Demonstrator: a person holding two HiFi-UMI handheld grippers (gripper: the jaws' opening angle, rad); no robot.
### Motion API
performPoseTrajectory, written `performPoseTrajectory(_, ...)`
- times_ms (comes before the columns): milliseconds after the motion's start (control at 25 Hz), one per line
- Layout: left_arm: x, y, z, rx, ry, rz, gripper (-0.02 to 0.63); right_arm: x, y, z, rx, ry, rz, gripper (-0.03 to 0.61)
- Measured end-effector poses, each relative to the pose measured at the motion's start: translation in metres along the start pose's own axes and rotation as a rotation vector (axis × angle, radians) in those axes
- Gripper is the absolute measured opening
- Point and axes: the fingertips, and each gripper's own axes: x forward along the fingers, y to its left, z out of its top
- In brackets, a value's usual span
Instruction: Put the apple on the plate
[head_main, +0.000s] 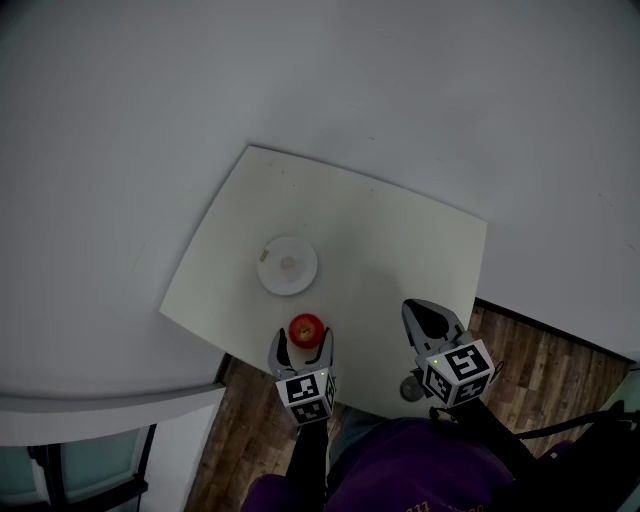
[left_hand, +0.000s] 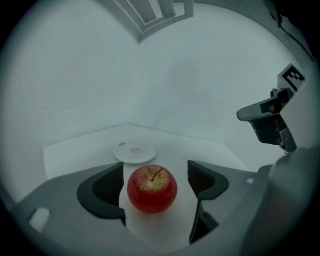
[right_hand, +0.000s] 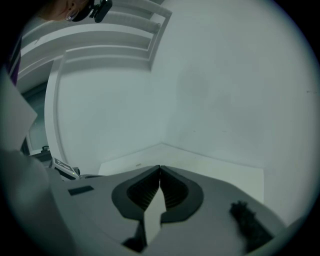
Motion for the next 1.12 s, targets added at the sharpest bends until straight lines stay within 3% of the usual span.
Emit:
performPoseTrajectory(520,0.019,0.004,-0.015,0.013,0.065,-0.009,0.394,0.003,-0.003,-0.002,0.005,0.003,-0.007,0.012)
performPoseTrajectory(1120,0.025,0.008,-0.019,0.004,0.076,-0.009,0.39,0.006,-0.006,-0.004,0.008,0.011,-0.021,0.012)
